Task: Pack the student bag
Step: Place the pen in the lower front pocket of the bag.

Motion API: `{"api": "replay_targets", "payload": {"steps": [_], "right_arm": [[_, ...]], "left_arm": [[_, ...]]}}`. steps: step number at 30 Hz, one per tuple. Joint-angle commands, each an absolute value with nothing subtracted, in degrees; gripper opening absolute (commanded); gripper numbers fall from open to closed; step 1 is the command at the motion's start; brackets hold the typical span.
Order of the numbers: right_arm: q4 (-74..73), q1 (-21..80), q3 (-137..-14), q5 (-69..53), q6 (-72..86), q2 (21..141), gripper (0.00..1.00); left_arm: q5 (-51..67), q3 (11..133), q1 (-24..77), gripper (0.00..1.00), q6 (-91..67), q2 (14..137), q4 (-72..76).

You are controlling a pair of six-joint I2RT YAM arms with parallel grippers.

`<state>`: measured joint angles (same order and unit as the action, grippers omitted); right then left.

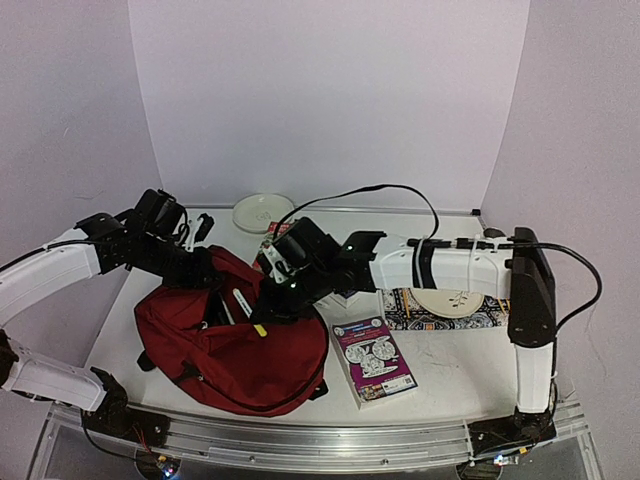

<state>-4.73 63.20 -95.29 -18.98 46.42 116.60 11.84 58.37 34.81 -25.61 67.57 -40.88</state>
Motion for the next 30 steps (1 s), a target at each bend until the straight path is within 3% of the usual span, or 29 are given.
{"api": "replay_targets", "payload": {"steps": [1,15,23,30], "right_arm": [[-3.1,63.4,-101.2,-20.3,50.1,121.0,0.0],[6.5,63.4,-106.2,-13.3,63.5,128.1,0.0],[9.2,63.3,-110.9,-16.7,63.2,131.6,0.27],[9.2,63.3,-107.2,-16.8,58.7,127.8,0.32]], "left_arm": [[15.0,58.4,34.8,0.0,-26.6,66.2,-37.0],[17.0,56.1,34.9,0.0,-28.2,64.2,-35.4],[15.8,55.3,34.9,0.0,-28.7,63.0,-35.1],[11.9,55.2,34.8,0.0,-28.0,62.8,-35.3]]}}
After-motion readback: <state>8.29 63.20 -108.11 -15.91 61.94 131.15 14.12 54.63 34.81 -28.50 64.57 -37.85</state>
